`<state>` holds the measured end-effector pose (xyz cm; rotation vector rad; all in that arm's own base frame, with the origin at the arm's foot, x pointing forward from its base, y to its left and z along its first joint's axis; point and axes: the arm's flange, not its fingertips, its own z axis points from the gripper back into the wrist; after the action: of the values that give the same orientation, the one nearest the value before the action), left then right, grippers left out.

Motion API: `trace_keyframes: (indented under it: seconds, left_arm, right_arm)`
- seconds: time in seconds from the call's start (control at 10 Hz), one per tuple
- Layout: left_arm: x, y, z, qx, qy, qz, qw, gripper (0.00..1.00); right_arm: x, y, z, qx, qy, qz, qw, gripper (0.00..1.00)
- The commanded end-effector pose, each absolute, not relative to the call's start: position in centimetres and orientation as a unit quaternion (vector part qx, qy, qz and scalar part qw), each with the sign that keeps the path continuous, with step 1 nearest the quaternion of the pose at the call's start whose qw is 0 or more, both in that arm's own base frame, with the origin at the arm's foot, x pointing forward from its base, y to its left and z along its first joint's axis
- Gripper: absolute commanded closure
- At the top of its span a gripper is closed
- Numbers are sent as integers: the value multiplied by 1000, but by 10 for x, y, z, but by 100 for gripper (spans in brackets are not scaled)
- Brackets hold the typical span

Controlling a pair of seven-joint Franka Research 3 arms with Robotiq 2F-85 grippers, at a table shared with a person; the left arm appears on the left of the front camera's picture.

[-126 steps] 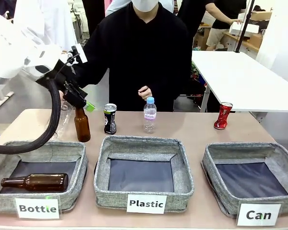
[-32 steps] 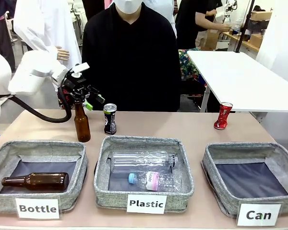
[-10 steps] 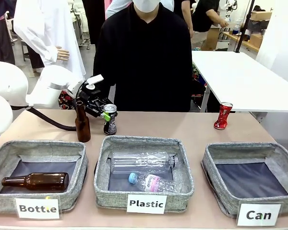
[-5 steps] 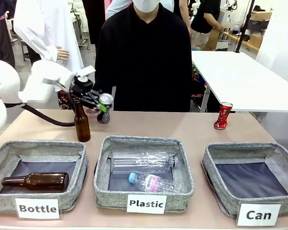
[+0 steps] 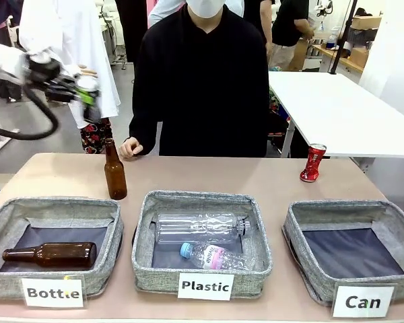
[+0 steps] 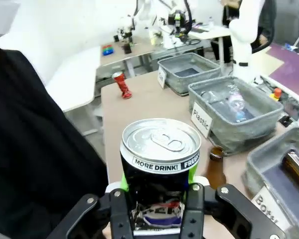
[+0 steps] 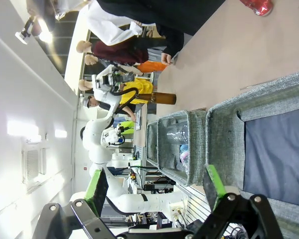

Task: Sort the can waste into the basket.
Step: Pick up the can waste from the table and place it in the right Fabric basket.

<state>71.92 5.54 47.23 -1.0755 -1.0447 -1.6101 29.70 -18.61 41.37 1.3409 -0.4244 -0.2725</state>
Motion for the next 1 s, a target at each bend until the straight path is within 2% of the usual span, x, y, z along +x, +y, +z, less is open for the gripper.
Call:
trace_keyframes:
  seconds: [0.0,0.3,0.4,0.5,0.6,0.9]
  left_arm:
    - [643,105,482,-446,-416,-605,513,100]
    - [546,179,496,-408,-401,-545,613,100]
    - [511,192,495,-396,-396,-543,626,100]
    - [480,200,495,-392,-418,-548,610,100]
    - [555,232,506,-404,-406,-541,615,100]
    - [555,232,506,-404,-406,-541,615,100]
  right_arm:
    - [297,-187,414,617,-204,-116,752,0]
    - [297,-187,414,617,-204,-116,752,0]
    - [297,-187,414,617,-204,-116,752,0]
    - [297,-187,414,617,-204,-116,752,0]
    - [297,-187,414,617,-204,-116,752,0]
    - [297,-187,414,617,-204,-116,752,0]
